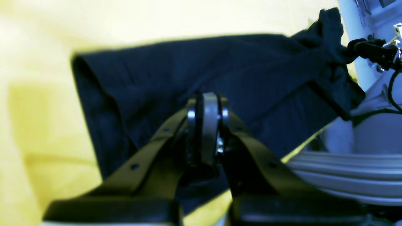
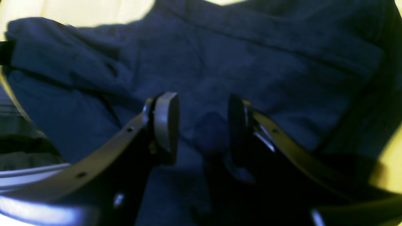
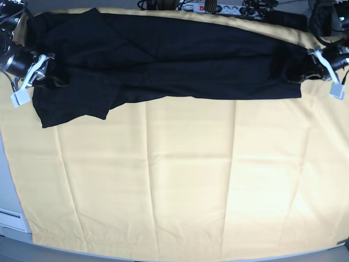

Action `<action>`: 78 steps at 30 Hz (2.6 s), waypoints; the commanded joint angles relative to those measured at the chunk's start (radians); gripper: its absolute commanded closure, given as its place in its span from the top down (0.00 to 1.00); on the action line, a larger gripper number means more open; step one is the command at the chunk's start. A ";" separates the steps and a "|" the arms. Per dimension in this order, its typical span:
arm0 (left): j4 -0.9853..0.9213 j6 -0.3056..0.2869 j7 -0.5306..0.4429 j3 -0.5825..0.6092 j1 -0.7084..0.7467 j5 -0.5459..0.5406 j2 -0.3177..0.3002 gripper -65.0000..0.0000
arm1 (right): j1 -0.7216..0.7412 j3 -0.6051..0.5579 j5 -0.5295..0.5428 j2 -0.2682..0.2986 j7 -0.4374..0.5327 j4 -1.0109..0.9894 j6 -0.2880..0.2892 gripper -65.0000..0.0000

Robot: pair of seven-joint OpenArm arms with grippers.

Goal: Fold the T-shirt properly
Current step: 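Hold the folded edge with both grippers, adjusting the left grip, then carry the left gripper's end of the black shirt toward the right gripper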

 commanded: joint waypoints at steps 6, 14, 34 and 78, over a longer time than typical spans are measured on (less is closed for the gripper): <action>0.016 -0.003 0.025 -0.102 -0.014 0.018 -0.034 0.05 | 0.005 0.007 0.022 0.020 -0.022 0.016 0.002 0.41; 0.016 0.031 -0.039 -0.163 0.032 0.125 -0.029 0.55 | 0.005 0.007 0.022 0.020 -0.019 0.016 0.002 0.41; 0.012 0.098 -0.216 0.050 0.039 0.362 0.025 0.55 | 0.006 0.007 0.022 0.020 -0.018 0.016 0.002 0.41; 0.256 0.045 -0.168 0.005 0.019 0.167 0.022 0.00 | 0.005 0.007 0.099 0.019 -0.018 0.057 0.002 0.00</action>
